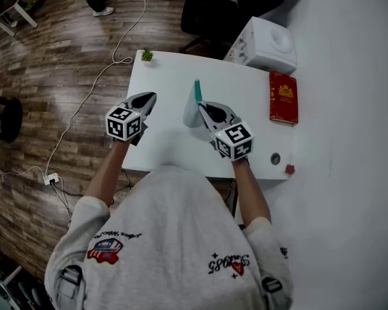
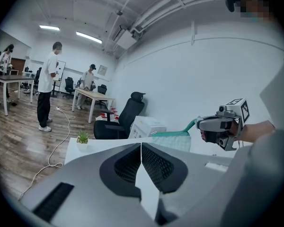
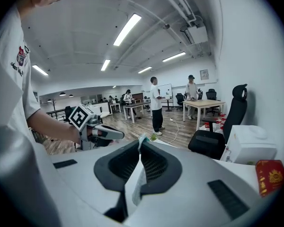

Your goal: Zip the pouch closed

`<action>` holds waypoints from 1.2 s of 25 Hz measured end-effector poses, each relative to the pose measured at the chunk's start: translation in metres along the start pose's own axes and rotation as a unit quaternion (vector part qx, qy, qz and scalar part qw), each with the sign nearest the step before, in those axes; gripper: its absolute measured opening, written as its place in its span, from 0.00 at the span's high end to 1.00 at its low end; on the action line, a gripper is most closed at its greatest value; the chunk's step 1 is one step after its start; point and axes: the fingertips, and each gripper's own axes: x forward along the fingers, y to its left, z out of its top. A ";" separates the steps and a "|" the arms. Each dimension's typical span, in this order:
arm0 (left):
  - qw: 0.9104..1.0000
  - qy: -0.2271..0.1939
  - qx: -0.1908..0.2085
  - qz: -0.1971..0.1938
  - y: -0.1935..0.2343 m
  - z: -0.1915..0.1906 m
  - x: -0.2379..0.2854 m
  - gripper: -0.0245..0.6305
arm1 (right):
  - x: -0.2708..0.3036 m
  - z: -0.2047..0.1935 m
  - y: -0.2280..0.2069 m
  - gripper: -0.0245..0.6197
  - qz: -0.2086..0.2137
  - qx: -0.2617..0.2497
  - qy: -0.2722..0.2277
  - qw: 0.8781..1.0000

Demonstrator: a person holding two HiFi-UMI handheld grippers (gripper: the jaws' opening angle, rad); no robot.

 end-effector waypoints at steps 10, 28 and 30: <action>0.998 -0.032 0.047 0.038 0.009 0.031 -0.016 0.95 | -0.019 0.039 -0.040 0.94 -0.076 -0.003 -0.062 0.995; 0.991 -0.087 0.090 0.050 -0.004 0.088 -0.033 0.95 | -0.045 0.088 -0.054 0.94 -0.116 -0.029 -0.133 0.984; 0.991 -0.087 0.088 0.050 -0.004 0.088 -0.032 0.95 | -0.045 0.089 -0.053 0.94 -0.114 -0.031 -0.132 0.984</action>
